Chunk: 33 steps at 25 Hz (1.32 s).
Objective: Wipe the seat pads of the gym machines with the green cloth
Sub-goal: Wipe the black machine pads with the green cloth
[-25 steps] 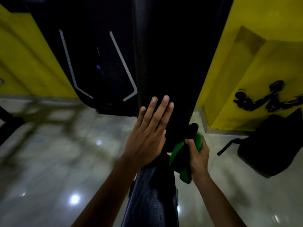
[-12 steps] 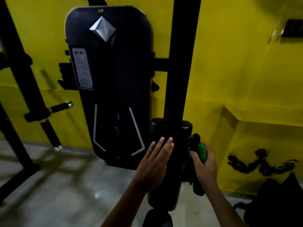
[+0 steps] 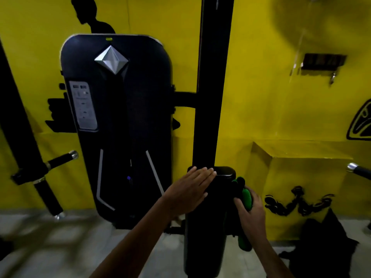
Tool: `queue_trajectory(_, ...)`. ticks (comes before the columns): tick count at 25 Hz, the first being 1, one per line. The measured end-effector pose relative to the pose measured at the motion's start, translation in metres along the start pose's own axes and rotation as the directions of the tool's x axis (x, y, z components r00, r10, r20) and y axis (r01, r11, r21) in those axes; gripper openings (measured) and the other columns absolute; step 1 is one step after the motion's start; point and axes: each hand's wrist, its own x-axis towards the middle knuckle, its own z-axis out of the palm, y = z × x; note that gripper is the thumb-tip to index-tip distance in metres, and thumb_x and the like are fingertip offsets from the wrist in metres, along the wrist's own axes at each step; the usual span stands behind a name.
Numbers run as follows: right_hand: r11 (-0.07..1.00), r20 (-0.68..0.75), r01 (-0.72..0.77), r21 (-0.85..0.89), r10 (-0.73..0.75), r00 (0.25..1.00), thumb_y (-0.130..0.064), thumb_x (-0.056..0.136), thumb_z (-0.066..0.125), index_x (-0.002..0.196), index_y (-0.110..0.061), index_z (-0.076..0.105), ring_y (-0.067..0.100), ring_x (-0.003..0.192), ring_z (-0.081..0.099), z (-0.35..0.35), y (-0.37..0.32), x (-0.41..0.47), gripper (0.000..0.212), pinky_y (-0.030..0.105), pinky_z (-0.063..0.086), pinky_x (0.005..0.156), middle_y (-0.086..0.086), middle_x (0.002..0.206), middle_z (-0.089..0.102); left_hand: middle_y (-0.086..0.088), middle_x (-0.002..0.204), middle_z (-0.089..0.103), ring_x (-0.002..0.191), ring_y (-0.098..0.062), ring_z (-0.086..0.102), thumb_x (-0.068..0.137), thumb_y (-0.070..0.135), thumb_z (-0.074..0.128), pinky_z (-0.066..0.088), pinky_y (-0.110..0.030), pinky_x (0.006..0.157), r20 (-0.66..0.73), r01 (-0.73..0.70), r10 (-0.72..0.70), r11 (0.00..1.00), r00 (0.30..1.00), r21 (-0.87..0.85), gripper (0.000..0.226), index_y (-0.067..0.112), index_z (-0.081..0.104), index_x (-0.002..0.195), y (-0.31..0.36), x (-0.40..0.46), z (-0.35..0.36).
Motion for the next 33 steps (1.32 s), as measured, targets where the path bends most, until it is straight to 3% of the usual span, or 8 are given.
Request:
queue_trajectory(6,0.992,-0.317,-0.107,-0.073,0.079,0.945,-0.007,0.088,0.061,0.131,-0.01,0.05,0.019,0.103,0.046,0.047,-0.012,-0.026,0.044,0.034,0.039,0.089,0.007,0.113,0.046,-0.01,0.15,0.036,0.136,-0.025,0.037,0.094,0.026,0.028,0.035,-0.04,0.111,-0.078,-0.283,0.275,0.95,0.958,-0.131,0.056,0.006,0.032,0.146,-0.049,0.005,0.017)
queue_trajectory(13,0.966,-0.476,-0.174,-0.189,0.065,0.877,-0.007,0.087,0.063,0.13,-0.011,0.051,0.018,0.105,0.048,0.078,-0.03,-0.046,0.045,0.027,0.037,0.085,0.004,0.115,0.046,-0.005,0.146,0.043,0.129,-0.021,0.04,0.095,0.036,0.036,0.039,-0.035,0.103,-0.21,-0.516,0.471,0.791,0.857,-0.329,0.056,0.01,0.037,0.145,-0.092,0.024,0.021)
queue_trajectory(19,0.957,-0.584,-0.124,-0.261,-0.055,0.81,-0.011,0.086,0.066,0.13,-0.008,0.05,0.017,0.106,0.048,0.103,-0.037,-0.038,0.047,0.017,0.035,0.081,0.012,0.121,0.046,0.0,0.137,0.053,0.126,-0.01,0.046,0.096,0.04,0.041,0.038,-0.025,0.104,-0.252,-0.47,0.415,0.597,0.874,-0.65,0.048,0.015,0.052,0.135,-0.116,0.028,0.028)
queue_trajectory(23,0.865,-0.479,0.011,-0.502,-0.289,0.829,-0.04,0.082,0.057,0.134,-0.032,0.043,0.011,0.116,0.044,0.135,-0.02,-0.063,0.054,0.02,0.042,0.09,0.007,0.131,0.04,0.005,0.133,0.056,0.126,-0.005,0.045,0.098,0.038,0.043,0.037,-0.027,0.105,-0.226,-0.432,0.42,0.499,0.879,-0.752,0.039,0.021,0.059,0.129,-0.133,0.051,0.036)
queue_trajectory(26,0.712,-0.366,0.022,-0.702,-0.387,0.847,-0.04,0.079,0.054,0.138,-0.04,0.032,0.026,0.127,0.043,0.167,-0.01,-0.077,0.062,0.039,0.051,0.092,0.004,0.143,0.028,0.002,0.135,0.055,0.127,-0.005,0.045,0.097,0.032,0.046,0.036,-0.023,0.105,-0.226,-0.465,0.515,0.399,0.827,-0.79,0.037,0.018,0.059,0.129,-0.139,0.071,0.044)
queue_trajectory(28,0.569,-0.331,-0.016,-0.822,-0.454,0.827,-0.039,0.077,0.055,0.141,-0.037,0.029,0.031,0.129,0.04,0.185,-0.02,-0.072,0.069,0.04,0.051,0.091,0.009,0.145,0.027,-0.003,0.136,0.053,0.126,-0.001,0.042,0.096,0.028,0.047,0.031,-0.01,0.103,-0.236,-0.512,0.603,0.339,0.762,-0.789,0.039,0.012,0.057,0.13,-0.14,0.084,0.046)
queue_trajectory(30,0.32,-0.229,-0.057,-0.946,-0.532,0.815,-0.042,0.08,0.054,0.141,-0.031,0.035,0.034,0.12,0.043,0.194,-0.032,-0.059,0.065,0.039,0.051,0.084,0.016,0.142,0.033,-0.008,0.137,0.052,0.125,0.0,0.039,0.096,0.023,0.048,0.026,-0.004,0.102,-0.273,-0.581,0.667,0.293,0.693,-0.759,0.039,0.006,0.056,0.13,-0.144,0.095,0.049)
queue_trajectory(33,-0.1,-0.06,-0.138,-0.985,-0.555,0.83,-0.03,0.088,0.052,0.129,-0.023,0.049,0.037,0.102,0.049,0.206,-0.025,-0.044,0.041,0.041,0.049,0.072,0.018,0.137,0.041,-0.01,0.137,0.053,0.13,-0.013,0.043,0.095,0.025,0.047,0.032,-0.02,0.106,-0.303,-0.619,0.732,0.202,0.611,-0.759,0.041,0.006,0.056,0.13,-0.148,0.108,0.057)
